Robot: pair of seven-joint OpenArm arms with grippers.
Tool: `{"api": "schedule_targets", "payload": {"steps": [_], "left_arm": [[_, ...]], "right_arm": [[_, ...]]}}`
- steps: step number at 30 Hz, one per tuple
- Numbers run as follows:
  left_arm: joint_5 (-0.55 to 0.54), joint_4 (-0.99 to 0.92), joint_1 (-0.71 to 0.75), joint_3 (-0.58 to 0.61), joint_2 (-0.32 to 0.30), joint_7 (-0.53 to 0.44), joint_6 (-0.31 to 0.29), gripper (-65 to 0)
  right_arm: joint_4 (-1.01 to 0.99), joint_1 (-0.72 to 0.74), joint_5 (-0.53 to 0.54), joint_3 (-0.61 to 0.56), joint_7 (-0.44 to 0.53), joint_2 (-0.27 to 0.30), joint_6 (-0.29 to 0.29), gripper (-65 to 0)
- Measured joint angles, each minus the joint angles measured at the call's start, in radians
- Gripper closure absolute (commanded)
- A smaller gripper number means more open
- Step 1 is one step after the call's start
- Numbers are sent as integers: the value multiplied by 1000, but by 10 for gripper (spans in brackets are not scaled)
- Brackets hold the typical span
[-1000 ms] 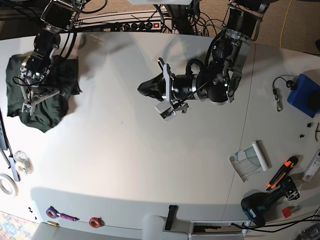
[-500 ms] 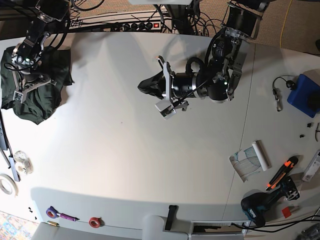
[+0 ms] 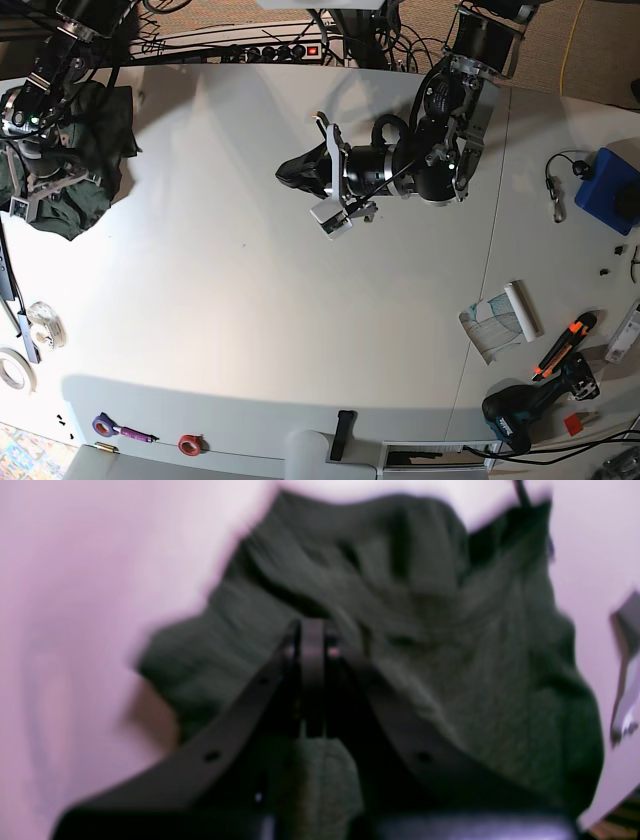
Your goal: Layout the t-shirt on the table in an organized manner, then fold the t-shirt properly
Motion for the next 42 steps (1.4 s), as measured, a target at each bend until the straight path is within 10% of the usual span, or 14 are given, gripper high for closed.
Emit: {"api": "schedule_targets", "payload": {"steps": [20,42], "left_arm": [[-11,3,33,-208,0,-192,-40,0],[-335,195,492,-783,-257,-99,-40,0]], "right_arm": [[253,-163,154,0,41,0,190,0],[253,-266,388,0,-49,3,402,0]]}}
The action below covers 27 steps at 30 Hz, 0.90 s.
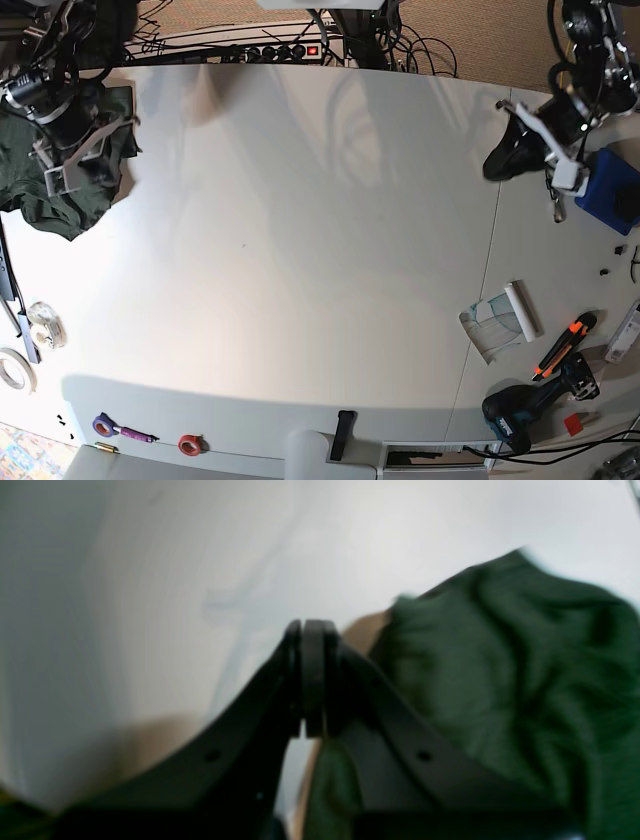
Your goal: Layout the t-shirt on the table in an organized manner, then fold the t-shirt properly
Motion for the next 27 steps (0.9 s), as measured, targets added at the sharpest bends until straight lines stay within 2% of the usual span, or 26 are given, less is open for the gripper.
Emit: {"api": "schedule_targets", "payload": {"steps": [6,8,12,17,20,27], "left_arm": [[-154,17,138,-65,-45,103,-1,0],[-217,19,183,-78,-53,119,-4,0],[-242,18,255,-78,-58,172,-4,0],[-278,18,325,-78,-59,195,-4,0],[-311,18,342,-78,-58,212,-4,0],[-313,18,342,-78,-58,220,-4,0]], "right_arm": [[1,-102,69,-1,-33,0,5,0],[1,-133,111,-1,-53,0,33,0],[2,-193,200,-3,-99,0,42,0],[2,-249,281,-3,-150,0,42,0],[2,-271,286,-3,-158,1,42,0],[2,-271,290,-3,-168,1,42,0]]}}
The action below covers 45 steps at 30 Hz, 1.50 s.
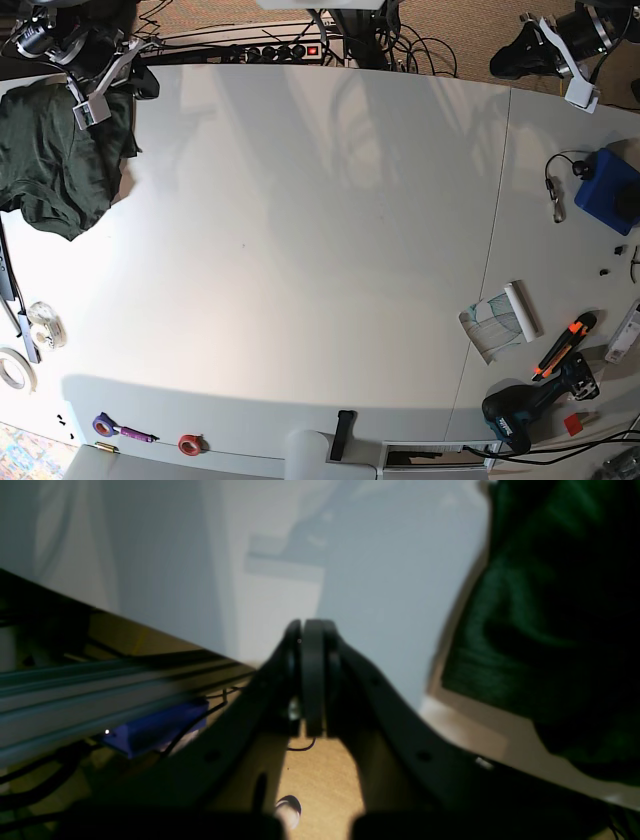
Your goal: Layout the t-shirt on the table in an organized manner, then fold the t-shirt properly
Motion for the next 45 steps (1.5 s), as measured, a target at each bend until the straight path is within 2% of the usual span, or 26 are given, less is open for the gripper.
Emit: {"api": "schedule_targets", "payload": {"steps": [3,8,13,16,18,21,25,30,35,38,42,45], "left_arm": [[0,0,0,0,0,7,0,0],[0,0,1,0,0,89,0,0],[-4,1,79,11,0,89,0,0],[0,1,101,46,-1,88,0,0],[45,1,109,87,-2,77,0,0],[182,-19,116,179,-3,85,0,0],[253,-79,114,292,-3,-4,0,0],[362,-160,93,439,-3,-145,4,0],[544,-239,14,566,-3,-254,4,0],[631,-304,-35,634,-3,-319,5,0],[734,-421,-109,690,3,-367,3,0],[806,-527,-159,701,2,-395,3,0]], "right_arm": [[0,0,1,0,-12,0,0,0],[1,-68,1,-18,-40,7,0,0],[1,-141,-1,-111,-29,7,0,0],[1,-150,-44,-194,-29,7,0,0],[-3,-148,-91,-255,-3,8,0,0],[-60,-146,-179,-347,68,8,1,0],[-225,-133,-285,-443,178,7,-1,0],[-523,-53,-286,-485,258,7,-5,0],[-834,66,-284,-487,283,6,-8,0],[-1012,130,-284,-487,344,6,-9,0],[-1207,201,-284,-488,421,5,-11,0],[-1309,246,-325,-487,486,5,-11,0]]}}
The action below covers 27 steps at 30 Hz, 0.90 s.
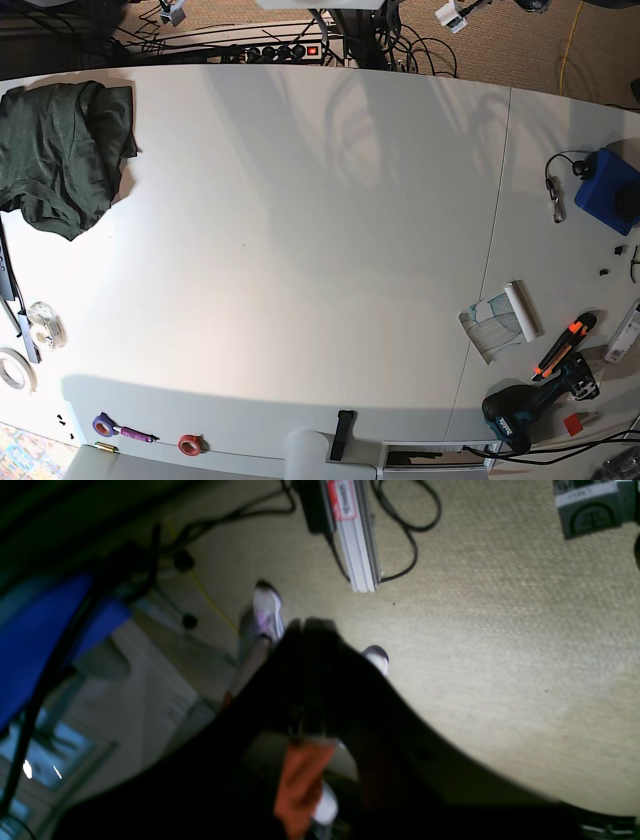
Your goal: Layout the t-shirt on the table in an organized manner, then fold the t-shirt properly
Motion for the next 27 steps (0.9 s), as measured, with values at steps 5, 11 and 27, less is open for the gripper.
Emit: {"api": "schedule_targets", "payload": {"steps": [5,11,27], "left_arm": [[185,-153,-90,0,2,-135,57,0],[343,-281,-161,0,3,-199,295,0],[346,-325,-189,-2,51,-323,639,-92]], "right_arm": [[-74,43,-152,0,99,-3,-74,0],[-79,68,-327,0,209,-2,-305,0],[-79,106,-330,-2,251,-87,-461,0]]}}
